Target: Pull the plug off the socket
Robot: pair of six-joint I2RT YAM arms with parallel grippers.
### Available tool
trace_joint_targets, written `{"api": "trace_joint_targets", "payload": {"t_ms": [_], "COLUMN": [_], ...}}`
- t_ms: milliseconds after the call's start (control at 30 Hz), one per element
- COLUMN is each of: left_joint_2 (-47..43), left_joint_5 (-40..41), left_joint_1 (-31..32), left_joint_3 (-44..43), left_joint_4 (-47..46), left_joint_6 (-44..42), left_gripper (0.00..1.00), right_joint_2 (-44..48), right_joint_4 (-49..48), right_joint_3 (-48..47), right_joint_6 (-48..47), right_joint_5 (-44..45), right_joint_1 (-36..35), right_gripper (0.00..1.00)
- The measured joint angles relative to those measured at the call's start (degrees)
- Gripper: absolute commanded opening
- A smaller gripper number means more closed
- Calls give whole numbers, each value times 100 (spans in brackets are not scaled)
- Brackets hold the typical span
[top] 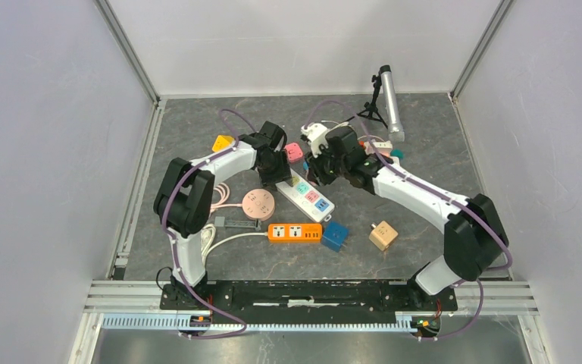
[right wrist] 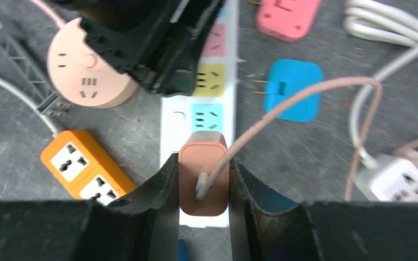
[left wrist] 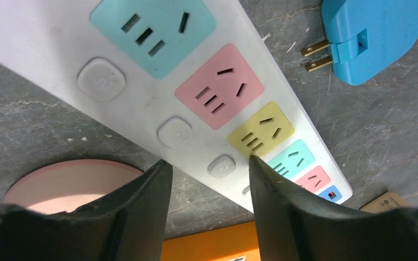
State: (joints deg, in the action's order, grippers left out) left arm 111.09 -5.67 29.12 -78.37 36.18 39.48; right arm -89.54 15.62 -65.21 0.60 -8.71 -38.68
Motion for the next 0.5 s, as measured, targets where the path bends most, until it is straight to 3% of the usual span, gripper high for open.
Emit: {"api": "trace_joint_targets", "payload": {"t_ms": [167,500], "left_joint_2": [2,-413], "left_joint_5": [-107,-170], "left_joint_1": [17,24], "left_joint_3": [2,0], "left_joint_4": [-105,-260], "left_joint_6": [-251,-505], "left_gripper": [77,91], "right_joint_2": [240,1021], "right_joint_4": [664,2186], "right_joint_3": [-173,350], "right_joint_6": [94,417], "right_joint_5": [404,817], "right_joint_1": [413,776], "right_gripper": [2,10]}}
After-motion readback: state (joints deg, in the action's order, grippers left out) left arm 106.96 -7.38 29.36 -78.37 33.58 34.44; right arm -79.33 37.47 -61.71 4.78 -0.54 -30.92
